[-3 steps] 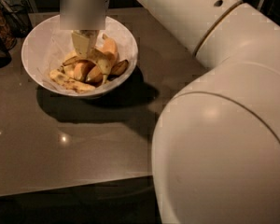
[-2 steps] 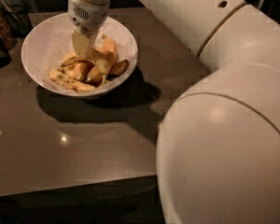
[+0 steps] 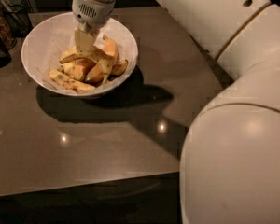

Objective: Pick banana from white bowl

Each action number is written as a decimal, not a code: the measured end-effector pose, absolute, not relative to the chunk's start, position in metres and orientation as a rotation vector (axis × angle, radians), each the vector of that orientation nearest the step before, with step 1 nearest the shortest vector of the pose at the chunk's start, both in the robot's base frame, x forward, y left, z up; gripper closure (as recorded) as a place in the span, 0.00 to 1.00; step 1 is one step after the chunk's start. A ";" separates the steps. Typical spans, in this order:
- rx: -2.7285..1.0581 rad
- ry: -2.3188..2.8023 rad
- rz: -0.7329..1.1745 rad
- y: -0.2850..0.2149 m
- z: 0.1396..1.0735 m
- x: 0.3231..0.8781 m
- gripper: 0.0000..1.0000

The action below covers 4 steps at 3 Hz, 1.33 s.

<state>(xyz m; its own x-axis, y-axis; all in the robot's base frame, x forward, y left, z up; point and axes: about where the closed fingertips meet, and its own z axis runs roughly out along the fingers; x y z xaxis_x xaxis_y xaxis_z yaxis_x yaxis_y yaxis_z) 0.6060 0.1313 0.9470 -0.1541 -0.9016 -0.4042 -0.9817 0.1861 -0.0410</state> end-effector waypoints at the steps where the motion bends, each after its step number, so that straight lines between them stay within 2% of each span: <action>1: -1.765 2.047 0.334 0.120 0.978 0.594 1.00; 4: -1.780 1.972 0.338 0.114 1.027 0.575 1.00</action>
Offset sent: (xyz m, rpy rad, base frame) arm -0.0279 -0.0321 0.0843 0.0978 -0.1502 0.0262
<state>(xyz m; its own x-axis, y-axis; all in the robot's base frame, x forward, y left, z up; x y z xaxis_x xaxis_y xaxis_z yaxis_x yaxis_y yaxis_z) 0.5751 0.1144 1.0270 -0.0574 -0.8708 -0.4882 -0.9836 0.1330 -0.1215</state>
